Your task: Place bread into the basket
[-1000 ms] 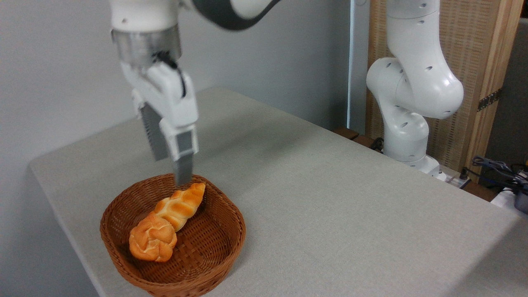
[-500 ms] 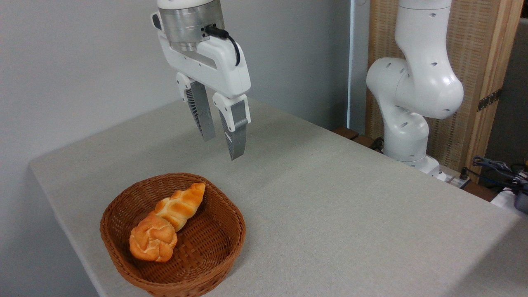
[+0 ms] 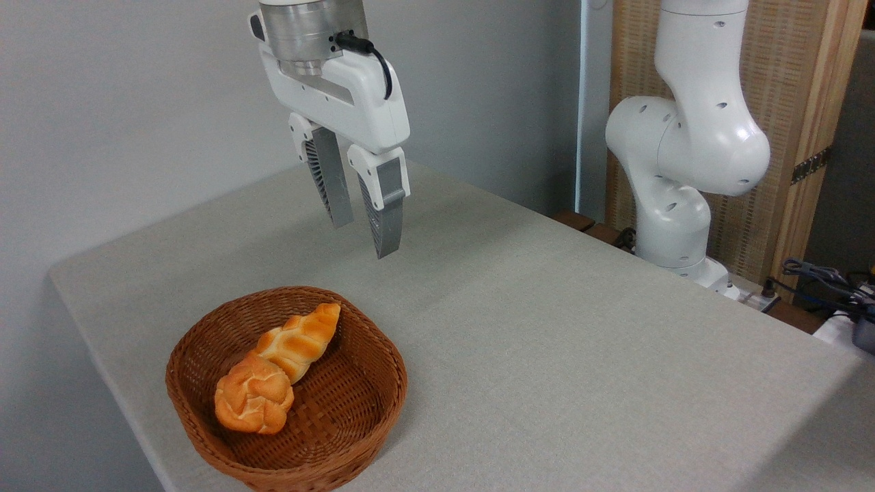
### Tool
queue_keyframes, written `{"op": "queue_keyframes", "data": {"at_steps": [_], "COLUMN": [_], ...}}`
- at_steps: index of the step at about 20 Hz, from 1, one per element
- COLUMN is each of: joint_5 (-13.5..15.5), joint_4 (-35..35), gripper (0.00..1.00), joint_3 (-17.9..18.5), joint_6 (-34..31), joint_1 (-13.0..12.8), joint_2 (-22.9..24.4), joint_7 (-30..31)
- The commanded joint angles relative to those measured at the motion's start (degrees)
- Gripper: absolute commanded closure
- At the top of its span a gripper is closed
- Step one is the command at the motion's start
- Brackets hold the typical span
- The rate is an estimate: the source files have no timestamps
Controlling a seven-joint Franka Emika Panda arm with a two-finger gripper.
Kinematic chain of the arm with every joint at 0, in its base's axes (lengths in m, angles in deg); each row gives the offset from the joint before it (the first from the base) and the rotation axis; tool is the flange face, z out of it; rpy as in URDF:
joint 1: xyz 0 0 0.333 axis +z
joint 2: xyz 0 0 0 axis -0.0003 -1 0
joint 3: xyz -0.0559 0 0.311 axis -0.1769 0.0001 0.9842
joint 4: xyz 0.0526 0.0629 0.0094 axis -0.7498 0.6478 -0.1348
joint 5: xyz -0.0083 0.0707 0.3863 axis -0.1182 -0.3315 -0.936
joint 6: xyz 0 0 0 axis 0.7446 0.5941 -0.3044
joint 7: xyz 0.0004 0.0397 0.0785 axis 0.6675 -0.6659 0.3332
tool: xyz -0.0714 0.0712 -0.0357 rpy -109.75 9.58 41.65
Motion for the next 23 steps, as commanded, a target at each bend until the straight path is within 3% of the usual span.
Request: {"op": "queue_keyframes", "data": {"at_steps": [1,3,23], "joint_5": [-0.86,-0.77,-0.59], "joint_4": [-6.71,-9.01,-8.84], "gripper": [0.00,0.00,0.00], "joint_3": [-0.59,-0.59,-0.85], "joint_6": [-3.88,-4.15,-4.06], "joint_1": [0.64,0.73,0.64], "joint_2": [-3.86,-5.01,-4.84], "joint_7": [1.06,1.07,1.33]}}
